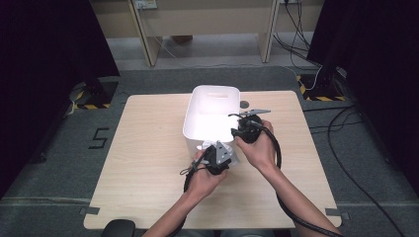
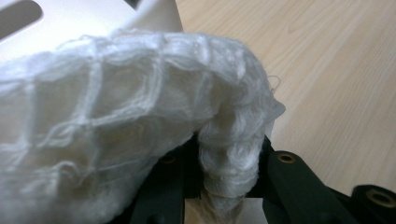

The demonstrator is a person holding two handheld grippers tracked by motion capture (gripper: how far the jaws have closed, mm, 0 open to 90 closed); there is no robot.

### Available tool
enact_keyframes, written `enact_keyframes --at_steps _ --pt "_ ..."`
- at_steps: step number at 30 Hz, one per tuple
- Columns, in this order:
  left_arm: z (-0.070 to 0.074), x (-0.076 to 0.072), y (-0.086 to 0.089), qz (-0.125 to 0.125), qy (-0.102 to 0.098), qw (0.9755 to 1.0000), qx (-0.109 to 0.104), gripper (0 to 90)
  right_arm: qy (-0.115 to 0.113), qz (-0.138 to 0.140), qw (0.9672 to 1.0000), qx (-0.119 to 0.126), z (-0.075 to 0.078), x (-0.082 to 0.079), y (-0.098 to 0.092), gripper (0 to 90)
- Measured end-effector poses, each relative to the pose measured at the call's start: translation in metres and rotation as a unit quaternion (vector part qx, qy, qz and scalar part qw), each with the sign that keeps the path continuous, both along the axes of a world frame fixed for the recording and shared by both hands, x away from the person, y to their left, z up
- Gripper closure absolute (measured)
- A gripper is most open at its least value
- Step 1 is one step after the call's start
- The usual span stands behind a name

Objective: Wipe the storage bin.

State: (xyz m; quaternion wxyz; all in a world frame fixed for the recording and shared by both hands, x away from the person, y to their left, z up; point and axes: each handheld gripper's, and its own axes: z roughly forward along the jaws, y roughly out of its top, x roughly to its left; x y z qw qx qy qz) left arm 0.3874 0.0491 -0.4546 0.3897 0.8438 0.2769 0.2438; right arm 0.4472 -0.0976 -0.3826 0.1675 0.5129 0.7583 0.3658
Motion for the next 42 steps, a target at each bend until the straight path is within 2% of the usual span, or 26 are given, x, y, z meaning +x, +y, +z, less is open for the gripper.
enact_keyframes --at_steps 13,16,19,22,27,42 --pt "-0.025 0.005 -0.008 -0.004 0.019 0.9996 0.02 74.3 -0.001 0.001 1.0 -0.001 0.0 0.0 0.0 69.2" --pt "-0.03 0.007 -0.009 -0.008 0.031 0.9992 0.021 74.3 0.0 0.002 1.0 -0.001 0.0 0.0 0.0 69.2" --pt "-0.037 0.008 -0.012 -0.009 0.035 0.9989 0.03 74.3 -0.001 0.002 1.0 -0.001 0.0 0.0 0.0 69.3" --pt "-0.041 0.009 -0.014 -0.008 0.037 0.9989 0.03 74.3 0.0 0.002 1.0 -0.001 0.0 0.0 0.0 69.2" --pt "-0.041 0.011 -0.015 -0.009 0.039 0.9987 0.031 74.3 -0.002 0.002 1.0 -0.001 0.0 0.001 0.0 69.3" --pt "-0.034 0.01 -0.021 -0.003 0.024 0.9994 0.025 74.4 0.0 0.002 1.0 0.001 0.0 0.001 0.0 69.3"
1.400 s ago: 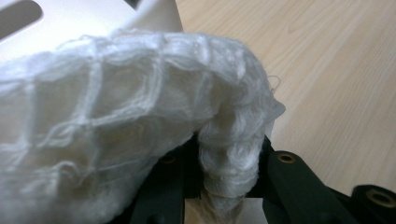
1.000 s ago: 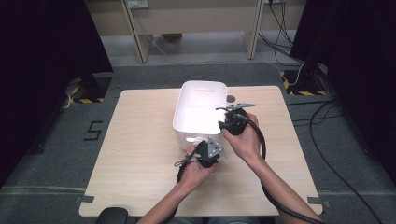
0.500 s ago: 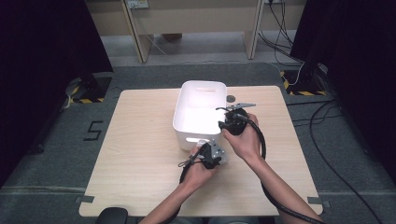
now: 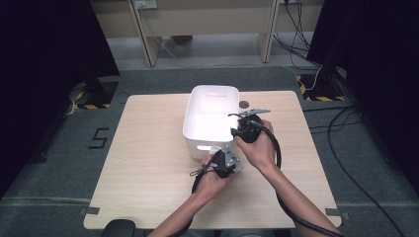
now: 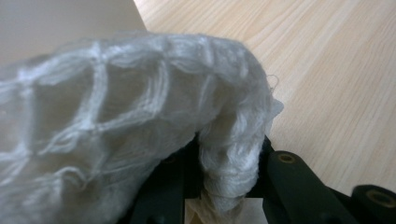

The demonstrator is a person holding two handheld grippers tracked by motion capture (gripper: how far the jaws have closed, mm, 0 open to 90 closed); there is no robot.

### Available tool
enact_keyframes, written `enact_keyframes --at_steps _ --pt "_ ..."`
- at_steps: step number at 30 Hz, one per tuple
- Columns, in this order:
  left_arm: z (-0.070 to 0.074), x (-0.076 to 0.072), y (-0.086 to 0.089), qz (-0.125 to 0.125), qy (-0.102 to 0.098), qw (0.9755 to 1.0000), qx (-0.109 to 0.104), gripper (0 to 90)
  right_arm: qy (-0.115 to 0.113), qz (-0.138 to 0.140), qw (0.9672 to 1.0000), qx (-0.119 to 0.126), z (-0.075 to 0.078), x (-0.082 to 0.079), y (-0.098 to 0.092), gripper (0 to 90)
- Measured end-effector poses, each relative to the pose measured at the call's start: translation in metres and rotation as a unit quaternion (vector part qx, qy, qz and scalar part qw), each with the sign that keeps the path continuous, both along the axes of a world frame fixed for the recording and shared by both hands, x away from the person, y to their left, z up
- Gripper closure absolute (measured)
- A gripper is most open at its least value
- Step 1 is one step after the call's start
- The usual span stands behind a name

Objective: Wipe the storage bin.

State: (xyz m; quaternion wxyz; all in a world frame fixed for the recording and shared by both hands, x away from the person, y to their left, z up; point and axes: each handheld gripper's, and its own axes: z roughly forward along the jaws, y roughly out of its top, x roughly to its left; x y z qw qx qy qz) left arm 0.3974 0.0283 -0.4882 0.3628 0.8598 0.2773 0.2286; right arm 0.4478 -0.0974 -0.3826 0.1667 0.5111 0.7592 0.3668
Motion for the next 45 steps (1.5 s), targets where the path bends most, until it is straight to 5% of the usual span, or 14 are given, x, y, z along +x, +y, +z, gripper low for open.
enact_keyframes --at_steps 11,12,17,27,45 --pt "0.016 -0.001 -0.002 -0.01 -0.012 0.9999 -0.007 74.4 0.0 0.0 1.0 0.001 0.0 0.001 0.0 69.3" --pt "0.017 -0.002 -0.004 -0.001 -0.017 0.9996 -0.024 74.4 0.001 0.0 1.0 0.001 0.0 0.001 -0.001 69.3" --pt "0.028 -0.004 -0.002 -0.01 -0.029 0.9994 -0.014 74.3 0.001 0.002 1.0 0.002 0.0 0.001 -0.001 69.2" --pt "0.042 -0.005 -0.004 -0.007 -0.048 0.9982 -0.035 74.3 0.002 0.002 1.0 0.003 0.0 0.001 -0.001 69.1" --pt "0.062 -0.008 -0.006 -0.012 -0.069 0.9969 -0.036 74.2 0.006 0.003 1.0 0.002 0.001 0.002 -0.001 68.8"
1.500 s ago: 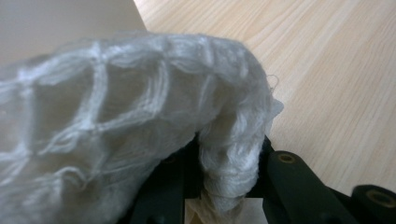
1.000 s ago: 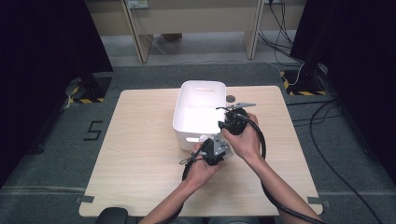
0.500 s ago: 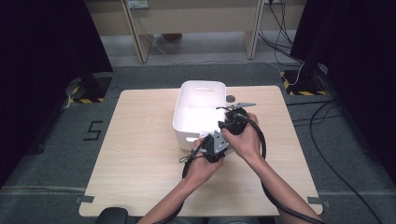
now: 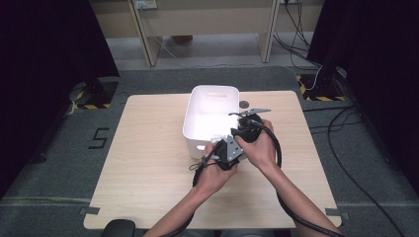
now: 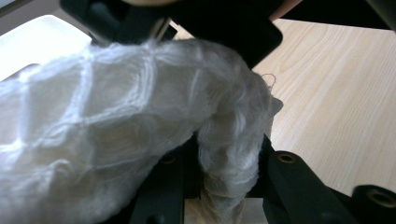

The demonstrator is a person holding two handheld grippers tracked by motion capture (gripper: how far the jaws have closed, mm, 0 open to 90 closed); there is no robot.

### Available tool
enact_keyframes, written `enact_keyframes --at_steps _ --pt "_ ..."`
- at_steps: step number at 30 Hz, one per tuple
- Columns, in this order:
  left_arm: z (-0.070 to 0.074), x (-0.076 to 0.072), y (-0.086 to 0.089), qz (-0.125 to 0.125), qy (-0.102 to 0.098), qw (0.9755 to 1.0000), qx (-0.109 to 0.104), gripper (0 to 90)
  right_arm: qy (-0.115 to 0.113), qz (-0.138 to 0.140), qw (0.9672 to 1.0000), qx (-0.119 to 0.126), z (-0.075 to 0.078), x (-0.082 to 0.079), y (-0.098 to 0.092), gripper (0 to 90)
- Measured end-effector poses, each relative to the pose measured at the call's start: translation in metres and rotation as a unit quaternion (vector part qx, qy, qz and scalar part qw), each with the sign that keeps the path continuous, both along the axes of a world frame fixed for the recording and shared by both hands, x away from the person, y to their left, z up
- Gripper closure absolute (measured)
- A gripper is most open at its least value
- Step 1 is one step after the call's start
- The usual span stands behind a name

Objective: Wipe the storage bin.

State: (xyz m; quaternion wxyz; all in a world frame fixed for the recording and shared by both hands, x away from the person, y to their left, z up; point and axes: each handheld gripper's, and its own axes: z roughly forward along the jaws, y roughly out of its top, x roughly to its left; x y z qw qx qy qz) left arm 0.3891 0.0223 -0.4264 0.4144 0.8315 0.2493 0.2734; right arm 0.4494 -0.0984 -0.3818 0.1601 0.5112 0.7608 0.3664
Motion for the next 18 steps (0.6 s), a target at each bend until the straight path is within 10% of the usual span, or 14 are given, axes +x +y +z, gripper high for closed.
enact_keyframes --at_steps 10,18 --pt "0.002 -0.008 0.011 -0.002 -0.001 0.9999 0.011 74.1 0.0 0.001 1.0 0.003 -0.001 -0.001 0.0 66.6" --pt "0.007 -0.028 0.063 0.021 0.0 0.9997 0.01 74.1 0.006 -0.001 0.9999 0.009 -0.003 0.001 0.0 63.5"
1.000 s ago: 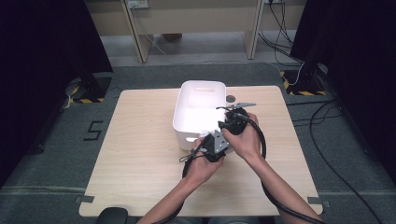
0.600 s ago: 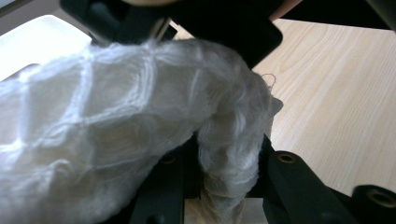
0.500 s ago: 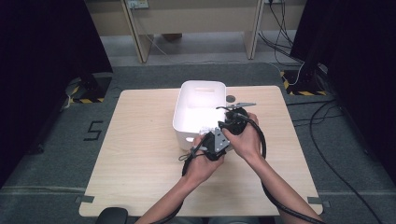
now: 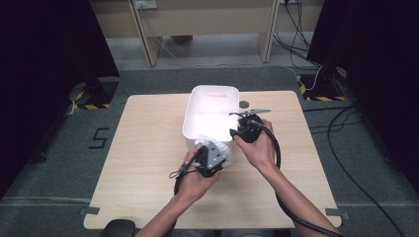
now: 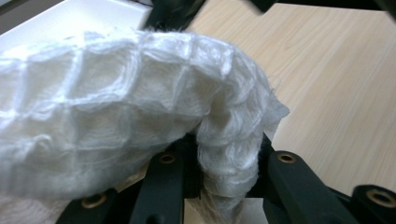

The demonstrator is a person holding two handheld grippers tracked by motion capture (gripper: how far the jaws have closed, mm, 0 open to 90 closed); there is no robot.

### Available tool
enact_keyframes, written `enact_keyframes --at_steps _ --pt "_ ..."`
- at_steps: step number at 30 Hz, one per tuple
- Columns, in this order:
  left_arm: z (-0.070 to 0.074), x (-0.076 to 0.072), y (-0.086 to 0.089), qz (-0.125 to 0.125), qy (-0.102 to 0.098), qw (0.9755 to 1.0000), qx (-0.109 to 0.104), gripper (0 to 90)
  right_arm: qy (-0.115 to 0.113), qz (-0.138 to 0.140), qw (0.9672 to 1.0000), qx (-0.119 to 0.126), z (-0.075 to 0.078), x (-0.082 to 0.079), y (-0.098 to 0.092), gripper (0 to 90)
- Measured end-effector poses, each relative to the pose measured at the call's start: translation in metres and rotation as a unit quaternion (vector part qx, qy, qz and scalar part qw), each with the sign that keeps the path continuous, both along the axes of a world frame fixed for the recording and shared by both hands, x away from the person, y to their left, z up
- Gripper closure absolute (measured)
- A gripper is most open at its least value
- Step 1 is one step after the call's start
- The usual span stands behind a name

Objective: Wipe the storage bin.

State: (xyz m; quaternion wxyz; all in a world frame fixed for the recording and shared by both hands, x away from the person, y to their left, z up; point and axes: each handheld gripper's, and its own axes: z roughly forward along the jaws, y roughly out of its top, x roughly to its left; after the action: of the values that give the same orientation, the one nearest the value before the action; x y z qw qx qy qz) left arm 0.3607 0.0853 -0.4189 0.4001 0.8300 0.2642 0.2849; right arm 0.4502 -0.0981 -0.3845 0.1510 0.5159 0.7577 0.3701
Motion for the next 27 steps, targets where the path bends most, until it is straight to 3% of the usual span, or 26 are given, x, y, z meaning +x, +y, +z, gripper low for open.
enact_keyframes --at_steps 7,12,16,22,27 --pt "0.003 -0.016 0.068 0.066 -0.007 0.9978 -0.008 74.1 0.001 0.001 1.0 -0.001 0.0 0.001 0.0 64.1" --pt "-0.005 -0.016 0.1 0.107 0.007 0.9942 -0.006 74.0 -0.002 0.004 1.0 -0.005 0.001 0.001 0.0 67.1" --pt "-0.011 -0.008 0.106 0.118 0.016 0.9928 -0.008 73.9 -0.007 0.007 0.9999 -0.011 0.002 0.002 0.0 71.1" --pt "-0.012 0.002 0.093 0.112 0.017 0.9935 -0.011 73.9 -0.007 0.006 0.9999 -0.01 0.0 0.0 0.002 73.5" --pt "-0.008 0.012 0.084 0.112 0.014 0.9936 0.006 74.0 -0.013 0.002 0.9997 -0.019 0.0 -0.005 0.004 72.8"
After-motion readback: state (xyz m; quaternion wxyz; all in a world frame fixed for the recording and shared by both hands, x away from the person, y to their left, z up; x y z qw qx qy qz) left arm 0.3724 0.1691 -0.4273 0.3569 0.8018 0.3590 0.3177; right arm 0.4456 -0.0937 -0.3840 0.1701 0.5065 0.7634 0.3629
